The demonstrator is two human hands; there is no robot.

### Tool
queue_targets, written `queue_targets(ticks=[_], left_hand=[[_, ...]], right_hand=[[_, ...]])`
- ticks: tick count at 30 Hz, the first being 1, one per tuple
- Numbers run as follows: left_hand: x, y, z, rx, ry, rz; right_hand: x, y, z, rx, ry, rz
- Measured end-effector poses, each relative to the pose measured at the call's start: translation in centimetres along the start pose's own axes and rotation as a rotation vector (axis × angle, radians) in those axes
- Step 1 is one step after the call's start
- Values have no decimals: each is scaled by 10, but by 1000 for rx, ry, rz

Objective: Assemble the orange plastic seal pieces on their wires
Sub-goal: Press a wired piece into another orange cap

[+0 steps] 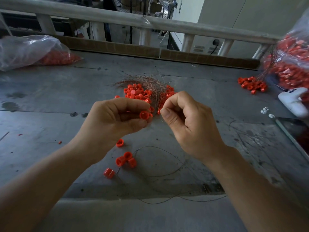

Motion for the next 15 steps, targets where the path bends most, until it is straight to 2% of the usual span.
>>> queue_targets(ticks=[15], left_hand=[[1, 2, 3, 124, 10, -32]], right_hand=[[1, -3, -8, 34, -44, 7]])
Point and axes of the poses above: each hand's wrist, its own x-axis away from the middle knuckle, its own z-axis out of the back of the hand, y = z × x, the point moved 6 cm from there along -x, towards the middle knuckle, and after that the axes turned 3 degrees about y, right-handed, at the moved point
